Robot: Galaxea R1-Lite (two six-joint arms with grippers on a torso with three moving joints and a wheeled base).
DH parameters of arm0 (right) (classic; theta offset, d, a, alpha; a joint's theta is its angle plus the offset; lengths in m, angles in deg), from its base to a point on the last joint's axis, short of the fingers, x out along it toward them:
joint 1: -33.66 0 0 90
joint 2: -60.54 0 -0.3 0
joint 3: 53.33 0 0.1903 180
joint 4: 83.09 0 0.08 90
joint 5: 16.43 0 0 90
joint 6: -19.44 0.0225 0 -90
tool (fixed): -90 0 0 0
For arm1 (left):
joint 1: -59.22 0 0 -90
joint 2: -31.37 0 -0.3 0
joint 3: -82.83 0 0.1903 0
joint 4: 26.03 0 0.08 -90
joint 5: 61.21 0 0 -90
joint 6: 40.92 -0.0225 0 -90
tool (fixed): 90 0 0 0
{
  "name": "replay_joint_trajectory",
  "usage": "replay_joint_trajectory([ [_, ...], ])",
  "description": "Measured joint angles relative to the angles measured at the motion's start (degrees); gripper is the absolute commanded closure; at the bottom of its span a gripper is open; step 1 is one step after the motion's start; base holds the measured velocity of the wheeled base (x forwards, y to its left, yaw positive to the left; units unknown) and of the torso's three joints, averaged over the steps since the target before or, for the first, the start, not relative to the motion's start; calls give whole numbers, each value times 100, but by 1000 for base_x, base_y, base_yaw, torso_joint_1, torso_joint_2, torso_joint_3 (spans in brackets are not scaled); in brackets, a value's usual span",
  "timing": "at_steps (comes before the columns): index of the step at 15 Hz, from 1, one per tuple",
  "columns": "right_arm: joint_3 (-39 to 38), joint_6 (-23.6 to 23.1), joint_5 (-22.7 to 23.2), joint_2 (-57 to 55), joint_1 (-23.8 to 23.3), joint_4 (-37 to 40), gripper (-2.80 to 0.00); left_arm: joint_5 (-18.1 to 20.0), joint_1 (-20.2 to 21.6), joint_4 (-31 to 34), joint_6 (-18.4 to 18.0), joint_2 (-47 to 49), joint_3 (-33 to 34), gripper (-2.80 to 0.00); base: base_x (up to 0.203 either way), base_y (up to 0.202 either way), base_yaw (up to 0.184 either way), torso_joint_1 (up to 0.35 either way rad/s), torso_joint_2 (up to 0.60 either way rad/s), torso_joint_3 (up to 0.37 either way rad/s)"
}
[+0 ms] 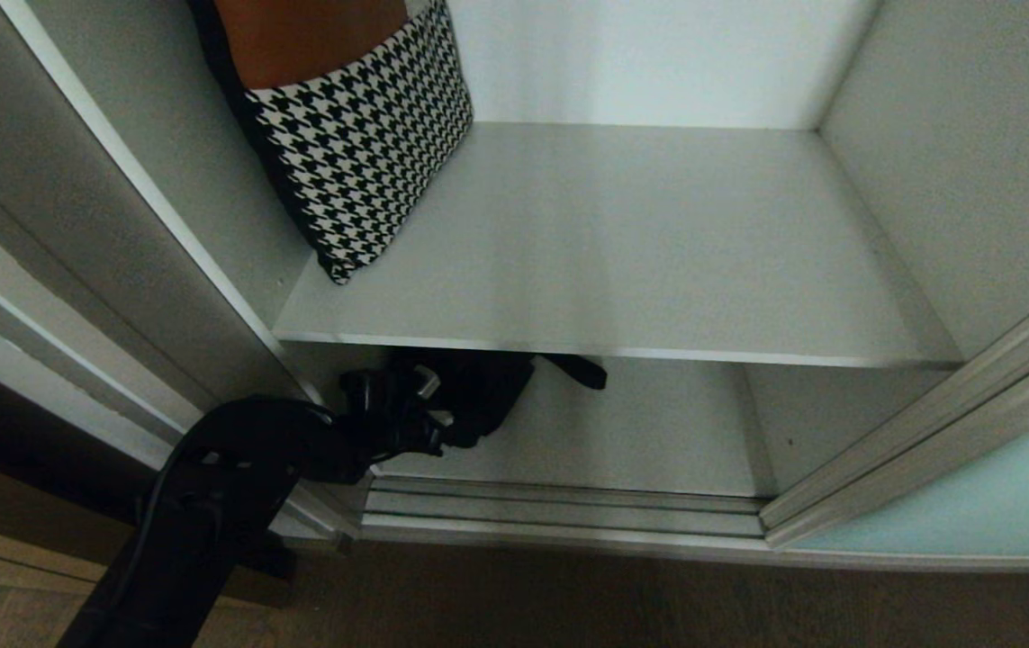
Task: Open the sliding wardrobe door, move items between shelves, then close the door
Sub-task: Place the bag on the higher shelf
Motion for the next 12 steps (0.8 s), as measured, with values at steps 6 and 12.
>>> replay_joint_trajectory([
  [6,0,0,-2,0,0,0,0,-138,4,-243,-816,152,18,0,0,0,0,0,0,0],
  [12,0,4,0,0,0,0,0,-135,-41,263,-1042,92,-117,-280,0,0,0,0,0,0],
])
